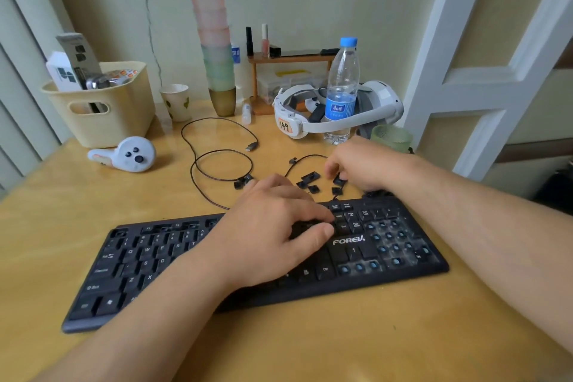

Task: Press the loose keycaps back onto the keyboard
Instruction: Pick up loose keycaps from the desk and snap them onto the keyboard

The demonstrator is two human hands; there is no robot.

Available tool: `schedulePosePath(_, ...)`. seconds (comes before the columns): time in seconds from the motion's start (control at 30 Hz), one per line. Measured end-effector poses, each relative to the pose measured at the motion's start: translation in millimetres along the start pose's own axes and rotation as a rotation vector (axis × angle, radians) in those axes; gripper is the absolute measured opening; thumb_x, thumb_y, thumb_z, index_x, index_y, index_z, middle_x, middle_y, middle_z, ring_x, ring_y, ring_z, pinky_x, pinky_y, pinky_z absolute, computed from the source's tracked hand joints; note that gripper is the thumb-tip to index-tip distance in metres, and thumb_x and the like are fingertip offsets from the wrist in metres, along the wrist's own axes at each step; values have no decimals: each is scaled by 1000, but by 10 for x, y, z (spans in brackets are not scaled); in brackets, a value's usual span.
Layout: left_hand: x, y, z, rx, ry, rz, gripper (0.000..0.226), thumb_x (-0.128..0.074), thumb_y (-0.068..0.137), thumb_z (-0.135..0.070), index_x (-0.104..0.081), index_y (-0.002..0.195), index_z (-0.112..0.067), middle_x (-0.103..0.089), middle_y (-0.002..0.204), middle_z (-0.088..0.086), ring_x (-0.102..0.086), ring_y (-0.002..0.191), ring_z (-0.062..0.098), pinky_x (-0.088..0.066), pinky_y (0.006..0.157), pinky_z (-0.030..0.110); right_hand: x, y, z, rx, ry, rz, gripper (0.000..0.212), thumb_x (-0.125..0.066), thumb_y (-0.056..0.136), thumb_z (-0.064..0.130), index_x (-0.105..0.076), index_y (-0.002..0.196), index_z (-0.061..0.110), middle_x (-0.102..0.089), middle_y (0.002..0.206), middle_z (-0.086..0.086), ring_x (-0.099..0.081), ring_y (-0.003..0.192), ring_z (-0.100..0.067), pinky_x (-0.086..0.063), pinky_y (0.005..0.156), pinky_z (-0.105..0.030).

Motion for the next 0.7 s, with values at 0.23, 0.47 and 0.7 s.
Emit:
schedulePosePath(0.23,82,-3,83,42,18,-69,35,-48,99,-60,-70,122,-47,-68,115,-27,-49,118,7,-41,101,38,84,-77,-109,63,-7,3,20,-74,91,13,-67,90,31,-65,97,10,-60,88,-11,-46,67,-26)
schedulePosePath(0.47,229,-28,387,398,-489,-263,16,-58,100,-52,-69,107,-42,-76,92,-19,-67,84,-3,-54,81,30,296,-616,509,206,753,-368,18,-71,95,20,-61,94,34,-68,91,15,-67,85,-3,-55,77,-29)
schedulePosePath(0.7,117,-11,451,391,-831,-242,17,-68,101,-36,-76,113,-29,-80,104,-8,-73,105,12,-52,105,47,290,-731,678,349,755,-657,24,-89,76,10,-74,91,22,-65,94,11,-65,86,-11,-57,73,-32)
Point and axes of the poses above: each hand's wrist, its own y-axis towards the middle knuckle, its own x-axis out of the back of the hand, z = x × y, the point moved 7 cm from there along y, towards the middle knuckle
